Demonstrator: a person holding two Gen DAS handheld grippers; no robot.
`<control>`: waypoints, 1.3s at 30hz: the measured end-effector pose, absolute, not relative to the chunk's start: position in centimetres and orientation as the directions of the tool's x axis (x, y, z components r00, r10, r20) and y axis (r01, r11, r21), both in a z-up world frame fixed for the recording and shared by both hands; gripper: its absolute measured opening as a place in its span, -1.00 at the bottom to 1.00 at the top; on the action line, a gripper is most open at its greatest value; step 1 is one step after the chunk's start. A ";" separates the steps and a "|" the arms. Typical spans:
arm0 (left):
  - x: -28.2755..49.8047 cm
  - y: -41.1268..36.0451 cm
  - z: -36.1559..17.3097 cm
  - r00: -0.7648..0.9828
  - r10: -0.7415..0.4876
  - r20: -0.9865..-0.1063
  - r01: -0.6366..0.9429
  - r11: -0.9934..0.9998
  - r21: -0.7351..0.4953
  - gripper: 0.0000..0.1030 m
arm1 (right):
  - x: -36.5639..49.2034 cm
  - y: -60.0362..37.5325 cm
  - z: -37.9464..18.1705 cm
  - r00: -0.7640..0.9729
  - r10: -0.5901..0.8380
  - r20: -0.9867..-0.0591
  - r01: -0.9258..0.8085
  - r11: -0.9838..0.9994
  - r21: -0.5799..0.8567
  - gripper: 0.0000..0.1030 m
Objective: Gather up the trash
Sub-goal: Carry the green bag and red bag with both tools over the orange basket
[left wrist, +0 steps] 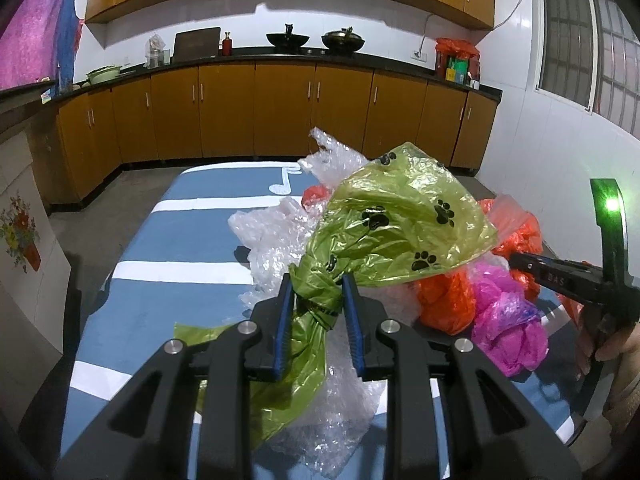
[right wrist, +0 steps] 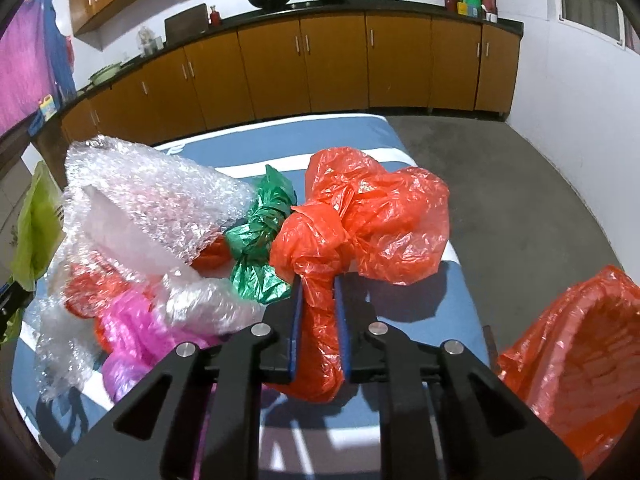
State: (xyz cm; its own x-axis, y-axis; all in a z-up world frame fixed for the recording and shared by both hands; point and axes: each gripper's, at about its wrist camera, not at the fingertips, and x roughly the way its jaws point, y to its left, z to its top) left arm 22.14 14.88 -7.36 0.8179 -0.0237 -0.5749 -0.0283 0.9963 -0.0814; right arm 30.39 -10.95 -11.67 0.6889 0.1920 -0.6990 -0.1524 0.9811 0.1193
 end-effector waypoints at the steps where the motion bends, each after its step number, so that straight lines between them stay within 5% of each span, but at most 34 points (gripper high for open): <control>1: 21.9 14.9 -7.2 0.821 -0.024 -0.571 -0.028 0.996 -0.082 -0.51 | 30.0 -11.2 -11.5 0.693 0.191 -0.695 -0.150 0.981 0.121 -0.71; 17: 19.1 9.7 -3.4 0.839 -0.128 -0.529 0.080 0.990 -0.113 -0.51 | 21.4 -16.2 -7.1 0.780 0.170 -0.603 -0.104 0.984 0.143 -0.71; 39: 18.8 -8.0 -2.7 0.725 -0.442 -0.529 0.415 0.892 -0.178 -0.51 | 10.9 -29.3 -5.9 0.815 -0.093 -0.572 0.228 0.959 0.168 -0.71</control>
